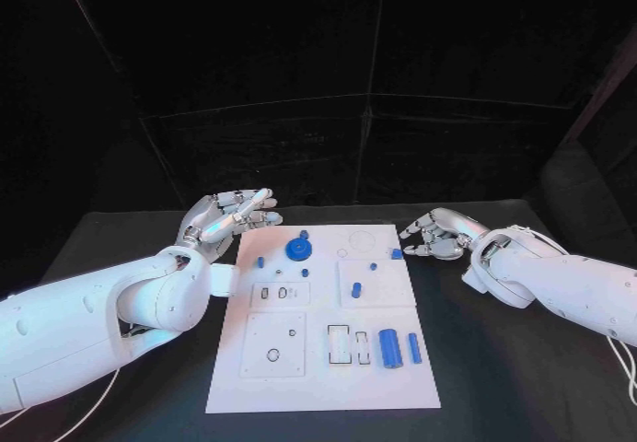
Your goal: Assemble the parts on the task board
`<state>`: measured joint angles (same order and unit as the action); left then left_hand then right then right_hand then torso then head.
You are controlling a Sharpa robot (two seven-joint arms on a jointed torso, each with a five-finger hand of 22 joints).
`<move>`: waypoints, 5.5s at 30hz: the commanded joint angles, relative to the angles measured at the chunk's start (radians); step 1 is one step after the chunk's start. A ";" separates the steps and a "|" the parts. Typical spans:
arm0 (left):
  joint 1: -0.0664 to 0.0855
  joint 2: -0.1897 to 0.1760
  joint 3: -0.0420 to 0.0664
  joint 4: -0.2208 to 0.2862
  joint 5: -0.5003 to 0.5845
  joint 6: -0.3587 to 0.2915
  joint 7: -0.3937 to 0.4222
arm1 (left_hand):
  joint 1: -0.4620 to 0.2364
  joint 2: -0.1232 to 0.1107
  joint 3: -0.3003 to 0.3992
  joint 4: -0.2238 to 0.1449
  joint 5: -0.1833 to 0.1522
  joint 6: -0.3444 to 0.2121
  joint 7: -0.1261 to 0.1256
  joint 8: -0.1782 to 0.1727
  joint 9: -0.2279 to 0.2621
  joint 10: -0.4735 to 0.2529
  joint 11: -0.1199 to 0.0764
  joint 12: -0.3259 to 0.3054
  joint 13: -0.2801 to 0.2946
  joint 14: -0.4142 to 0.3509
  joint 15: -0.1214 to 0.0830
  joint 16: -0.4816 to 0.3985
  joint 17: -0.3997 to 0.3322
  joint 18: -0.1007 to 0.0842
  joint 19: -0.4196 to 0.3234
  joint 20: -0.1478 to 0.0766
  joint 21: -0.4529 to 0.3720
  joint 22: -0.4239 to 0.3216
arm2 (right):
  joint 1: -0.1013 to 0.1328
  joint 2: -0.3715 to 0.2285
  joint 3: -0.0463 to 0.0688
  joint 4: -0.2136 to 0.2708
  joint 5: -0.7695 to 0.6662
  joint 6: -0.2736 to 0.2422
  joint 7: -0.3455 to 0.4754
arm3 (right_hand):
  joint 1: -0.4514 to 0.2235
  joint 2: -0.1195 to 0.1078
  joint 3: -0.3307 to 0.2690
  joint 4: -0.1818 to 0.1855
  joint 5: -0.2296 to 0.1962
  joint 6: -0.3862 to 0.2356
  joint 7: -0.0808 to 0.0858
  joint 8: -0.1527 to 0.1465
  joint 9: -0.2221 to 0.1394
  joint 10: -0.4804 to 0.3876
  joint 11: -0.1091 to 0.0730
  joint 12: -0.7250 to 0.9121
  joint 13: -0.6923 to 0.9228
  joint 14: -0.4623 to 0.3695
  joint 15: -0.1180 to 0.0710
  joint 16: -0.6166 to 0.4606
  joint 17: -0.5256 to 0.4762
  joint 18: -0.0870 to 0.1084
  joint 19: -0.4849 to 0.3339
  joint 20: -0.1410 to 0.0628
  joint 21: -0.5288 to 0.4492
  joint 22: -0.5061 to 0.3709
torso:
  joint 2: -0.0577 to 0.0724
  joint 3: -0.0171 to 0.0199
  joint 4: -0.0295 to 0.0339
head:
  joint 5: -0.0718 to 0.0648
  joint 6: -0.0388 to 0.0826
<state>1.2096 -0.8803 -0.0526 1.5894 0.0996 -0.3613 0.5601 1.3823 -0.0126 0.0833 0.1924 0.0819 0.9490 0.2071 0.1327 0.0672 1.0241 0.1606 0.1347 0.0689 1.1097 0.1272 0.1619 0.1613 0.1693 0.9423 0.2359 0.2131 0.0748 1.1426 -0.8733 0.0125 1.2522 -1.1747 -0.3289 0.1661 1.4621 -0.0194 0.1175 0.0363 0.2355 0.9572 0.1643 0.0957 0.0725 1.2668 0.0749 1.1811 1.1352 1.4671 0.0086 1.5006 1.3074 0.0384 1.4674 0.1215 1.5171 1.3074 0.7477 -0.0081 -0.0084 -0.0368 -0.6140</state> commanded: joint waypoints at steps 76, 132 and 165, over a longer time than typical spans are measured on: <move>0.001 -0.001 0.000 -0.001 -0.005 0.018 -0.002 | 0.014 0.001 0.002 -0.008 -0.003 0.007 0.002 -0.006 -0.001 0.007 0.002 -0.005 -0.002 0.004 -0.006 -0.008 0.002 0.015 0.011 -0.001 -0.005 -0.002 | 0.002 0.060 0.001 0.039 -0.182 -0.132 -0.149 | -0.038 0.005 0.172 -0.096 -0.085 0.131 -0.036 0.063 0.001 0.054 -0.031 0.041 0.060 0.075 -0.032 0.010 0.132 -0.011 0.013 -0.032 0.007 0.152 | -0.001 -0.0002 0.0008 | -0.002 -0.007; 0.001 -0.003 0.000 -0.001 -0.005 0.020 -0.008 | 0.014 0.002 0.002 -0.009 -0.004 0.006 0.003 -0.006 -0.001 0.006 0.002 -0.006 -0.002 0.004 -0.006 -0.009 0.002 0.015 0.011 -0.001 -0.006 -0.003 | 0.002 0.070 0.001 0.084 -0.265 -0.069 -0.326 | -0.061 -0.016 0.163 -0.086 -0.181 0.120 -0.036 0.057 -0.001 0.053 -0.030 0.038 0.063 0.075 -0.031 0.008 0.130 -0.011 0.014 -0.029 0.006 0.153 | 0.000 0.0006 0.0011 | -0.003 -0.014; 0.001 -0.001 0.000 -0.004 -0.005 0.022 -0.010 | 0.014 0.002 0.002 -0.009 -0.004 0.006 0.003 -0.006 -0.001 0.006 0.002 -0.006 -0.002 0.004 -0.006 -0.009 0.002 0.015 0.011 -0.001 -0.006 -0.003 | 0.002 0.129 0.001 0.042 -0.268 -0.139 -0.343 | -0.081 -0.016 0.152 -0.069 -0.182 0.106 -0.032 0.049 -0.005 0.053 -0.028 0.036 0.062 0.075 -0.030 0.008 0.131 -0.011 0.014 -0.029 0.006 0.153 | -0.001 0.0002 0.0001 | -0.003 -0.012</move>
<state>1.2096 -0.8827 -0.0535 1.5846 0.0996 -0.3522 0.5465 1.3869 -0.0080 0.0857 0.1902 0.0819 0.9489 0.2071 0.1327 0.0672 1.0239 0.1608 0.1347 0.0684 1.1132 0.1236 0.1579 0.1625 0.1693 0.9457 0.2326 0.2132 0.0732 1.1428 -0.7427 0.0129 1.2890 -1.4374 -0.4456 -0.1745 1.3906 -0.0378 0.2697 -0.0381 0.0598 1.0695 0.1312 0.1461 0.0692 1.3185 0.0446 1.2159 1.1984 1.4615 -0.0217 1.5081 1.3073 0.0385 1.4671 0.0927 1.5211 1.3073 0.7475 -0.0077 -0.0070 -0.0403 -0.6257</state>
